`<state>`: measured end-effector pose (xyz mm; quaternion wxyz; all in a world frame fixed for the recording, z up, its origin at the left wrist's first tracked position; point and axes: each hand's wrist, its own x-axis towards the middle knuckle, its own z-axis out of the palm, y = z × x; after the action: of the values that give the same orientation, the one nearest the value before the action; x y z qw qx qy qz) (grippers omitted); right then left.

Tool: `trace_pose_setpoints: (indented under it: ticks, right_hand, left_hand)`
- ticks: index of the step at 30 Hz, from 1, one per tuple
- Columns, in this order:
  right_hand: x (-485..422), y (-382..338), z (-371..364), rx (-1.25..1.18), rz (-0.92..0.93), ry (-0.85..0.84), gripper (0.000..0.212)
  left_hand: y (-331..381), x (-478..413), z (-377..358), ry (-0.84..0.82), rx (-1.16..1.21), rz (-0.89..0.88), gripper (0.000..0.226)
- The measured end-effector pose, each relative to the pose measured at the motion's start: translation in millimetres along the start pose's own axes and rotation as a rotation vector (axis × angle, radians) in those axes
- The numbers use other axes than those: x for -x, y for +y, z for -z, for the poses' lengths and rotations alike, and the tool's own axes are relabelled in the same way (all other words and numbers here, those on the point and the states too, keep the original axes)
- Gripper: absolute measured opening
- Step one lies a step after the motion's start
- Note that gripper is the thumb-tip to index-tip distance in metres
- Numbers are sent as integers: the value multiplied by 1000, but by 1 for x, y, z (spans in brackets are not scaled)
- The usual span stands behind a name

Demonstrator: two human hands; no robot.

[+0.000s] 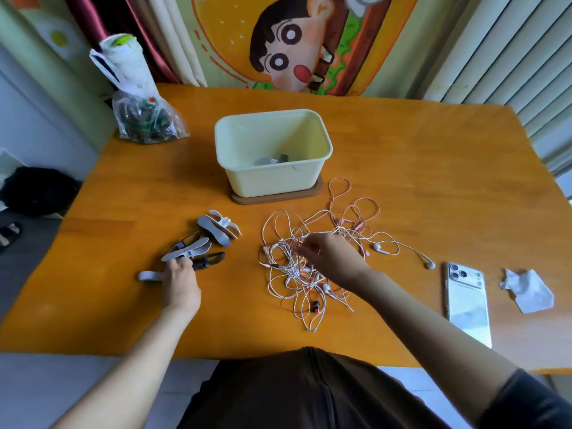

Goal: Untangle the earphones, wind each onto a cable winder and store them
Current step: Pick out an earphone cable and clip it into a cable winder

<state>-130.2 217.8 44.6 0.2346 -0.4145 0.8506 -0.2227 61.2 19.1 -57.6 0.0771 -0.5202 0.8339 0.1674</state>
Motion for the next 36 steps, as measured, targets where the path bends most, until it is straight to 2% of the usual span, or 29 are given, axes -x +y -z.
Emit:
trace_pose_setpoints:
  ticks: [4, 7, 11, 18, 21, 23, 25, 27, 31, 36]
  right_hand:
    - [-3, -2, -5, -5, 4, -15, 26]
    - [-4, -1, -6, -8, 0, -22, 26]
    - [-4, 3, -9, -6, -16, -34, 24]
    - [-5, 9, -20, -16, -56, -87, 24]
    - [-6, 9, -21, -24, -59, -56, 24]
    - [-8, 11, -21, -34, -70, -16, 23]
    - [-8, 13, -22, -28, -80, -9, 23]
    - [-8, 15, -25, -24, -86, -31, 23]
    - [-9, 14, -32, -42, -91, -71, 26]
    - [-13, 13, -39, -50, -94, -63, 25]
  left_hand:
    - [-8, 1, -2, 50, -88, -42, 41]
    - [-10, 6, 0, 107, -171, -10, 43]
    - [-15, 7, -1, 85, -209, -25, 48]
    - [-11, 2, 13, 51, -247, -116, 44]
    - [-8, 3, 17, 78, -285, -155, 42]
    - [-9, 4, 18, 99, -297, -60, 41]
    - [-15, 5, 19, 44, -230, 86, 41]
    - [-21, 5, 17, -50, -130, 132, 37]
    - [-20, 11, 13, -110, -3, 94, 25]
    - [14, 32, 10, -218, 162, 22, 7]
